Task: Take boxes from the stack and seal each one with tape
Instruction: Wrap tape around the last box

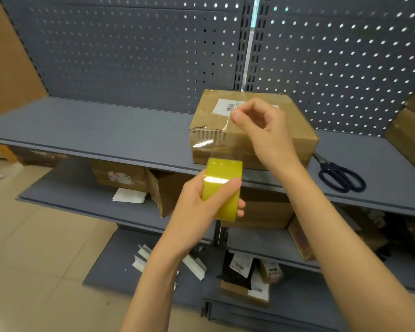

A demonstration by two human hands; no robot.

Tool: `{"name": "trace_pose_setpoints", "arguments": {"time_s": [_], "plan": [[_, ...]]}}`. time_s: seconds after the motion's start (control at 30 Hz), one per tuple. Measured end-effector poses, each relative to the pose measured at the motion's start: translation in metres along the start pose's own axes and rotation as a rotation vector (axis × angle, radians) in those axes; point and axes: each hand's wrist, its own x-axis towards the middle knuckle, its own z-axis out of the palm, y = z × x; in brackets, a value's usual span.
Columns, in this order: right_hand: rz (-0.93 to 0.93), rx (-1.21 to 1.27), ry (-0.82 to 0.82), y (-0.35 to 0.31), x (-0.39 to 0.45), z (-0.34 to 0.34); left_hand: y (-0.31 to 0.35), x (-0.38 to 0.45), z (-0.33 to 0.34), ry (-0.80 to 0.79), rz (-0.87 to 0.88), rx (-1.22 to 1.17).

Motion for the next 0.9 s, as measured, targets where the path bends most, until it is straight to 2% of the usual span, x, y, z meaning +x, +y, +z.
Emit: {"name": "trace_pose_setpoints", "arguments": {"time_s": [0.2,0.27,0.4,0.67,0.9], "plan": [[-0.195,-0.074,0.149,-0.021,0.01,0.013,-0.001,0.012,0.001,0.165,-0.184,0.001],[-0.17,-0.094,0.134,-0.019,0.018,0.015,0.0,0.013,0.001,0.165,-0.202,-0.003],[-0.004,-0.105,0.019,-0.003,0.036,0.007,0.005,0.01,-0.001,0.218,-0.124,-0.05],[-0.031,-0.132,-0.006,-0.003,0.059,0.009,0.012,0.007,-0.002,0.229,0.029,-0.045],[-0.047,-0.126,-0.038,0.0,0.071,0.009,0.011,0.016,-0.004,0.202,0.035,-0.015]]}}
